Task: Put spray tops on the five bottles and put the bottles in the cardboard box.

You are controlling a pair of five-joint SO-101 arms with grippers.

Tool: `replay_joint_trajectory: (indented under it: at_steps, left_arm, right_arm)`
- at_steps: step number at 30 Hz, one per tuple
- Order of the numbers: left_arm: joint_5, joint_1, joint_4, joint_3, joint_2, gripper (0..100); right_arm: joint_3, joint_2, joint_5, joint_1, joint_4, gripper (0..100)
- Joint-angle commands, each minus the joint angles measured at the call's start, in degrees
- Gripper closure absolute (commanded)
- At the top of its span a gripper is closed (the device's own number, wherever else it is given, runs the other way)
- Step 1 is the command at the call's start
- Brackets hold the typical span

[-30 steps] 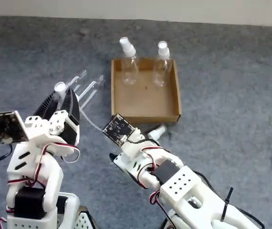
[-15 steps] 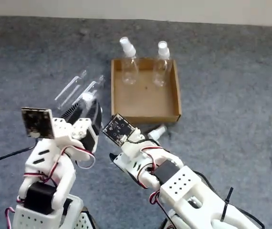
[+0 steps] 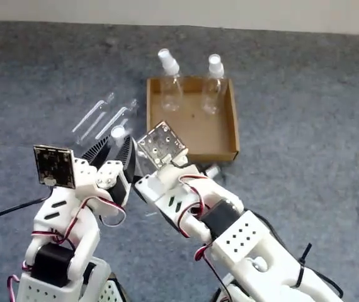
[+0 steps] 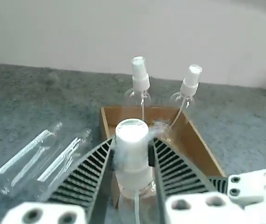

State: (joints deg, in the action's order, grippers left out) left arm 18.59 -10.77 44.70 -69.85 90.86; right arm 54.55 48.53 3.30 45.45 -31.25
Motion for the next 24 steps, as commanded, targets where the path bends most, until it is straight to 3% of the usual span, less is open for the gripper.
replay_joint_trajectory:
  at_steps: [1,9,13,22,24]
  left_arm:
    - [-1.6,-1.3,1.0,0.2,-0.5,100]
    - [-1.8,-5.3,1.1,-1.2,-0.5,100]
    - [-1.8,-5.8,1.1,-1.3,-0.5,100]
    - [-2.0,-5.4,1.1,-1.3,0.1,100]
    - [-5.3,-5.4,1.0,-1.3,0.1,100]
  right_arm:
    - [-5.4,2.8,-1.0,0.0,1.6,99.4]
    - [-3.6,16.5,-4.6,-3.6,3.7,99.4]
    - [-2.6,16.7,-4.6,-8.1,3.7,99.4]
    - [-0.7,16.6,-4.6,-9.5,3.9,99.4]
    - [-1.2,16.5,-4.7,-11.0,3.9,99.4]
